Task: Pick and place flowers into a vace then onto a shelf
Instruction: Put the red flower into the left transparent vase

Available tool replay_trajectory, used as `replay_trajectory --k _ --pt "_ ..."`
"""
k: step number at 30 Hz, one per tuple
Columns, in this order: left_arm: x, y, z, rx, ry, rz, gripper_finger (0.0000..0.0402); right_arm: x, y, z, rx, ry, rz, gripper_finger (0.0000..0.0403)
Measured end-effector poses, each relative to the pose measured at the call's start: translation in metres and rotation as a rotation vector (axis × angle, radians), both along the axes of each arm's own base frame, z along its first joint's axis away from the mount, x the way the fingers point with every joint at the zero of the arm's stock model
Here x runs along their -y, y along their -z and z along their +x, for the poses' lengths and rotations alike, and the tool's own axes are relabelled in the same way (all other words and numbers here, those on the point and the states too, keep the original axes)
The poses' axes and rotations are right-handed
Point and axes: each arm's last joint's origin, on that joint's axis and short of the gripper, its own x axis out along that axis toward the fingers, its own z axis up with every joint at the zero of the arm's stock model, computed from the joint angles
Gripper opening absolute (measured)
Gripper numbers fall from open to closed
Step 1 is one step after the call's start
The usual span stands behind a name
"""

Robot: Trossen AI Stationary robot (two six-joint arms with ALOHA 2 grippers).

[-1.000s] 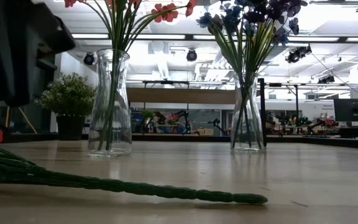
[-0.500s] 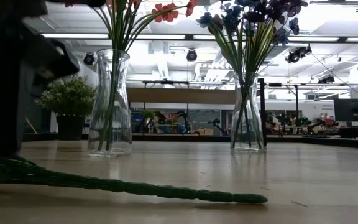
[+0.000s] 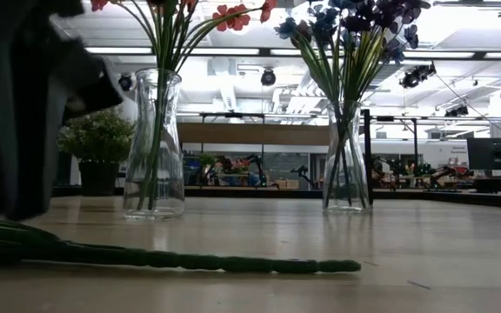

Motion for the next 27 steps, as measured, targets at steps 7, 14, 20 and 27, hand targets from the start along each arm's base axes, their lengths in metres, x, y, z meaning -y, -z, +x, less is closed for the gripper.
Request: replay_trajectory --k 7,14,20,27 --pt "-0.0005 -0.0071 0.0017 0.013 -0.016 0.052 0.0097 0.0000 0.0000 0.0000 0.003 -0.002 -0.004 0.0165" --pt "-0.0040 -0.0056 -0.0007 0.001 -0.032 0.106 0.0097 -0.0004 0.0000 -0.0003 -0.002 -0.019 0.003 0.0165" --pt "-0.0049 -0.0057 -0.0003 0.016 -0.045 0.128 0.0097 -0.0004 0.0000 -0.0003 -0.002 -0.020 0.003 0.0165" --pt "-0.0041 -0.0062 0.0006 0.025 -0.048 0.117 0.0097 -0.0004 0.0000 -0.0003 -0.002 -0.020 0.003 0.0165"
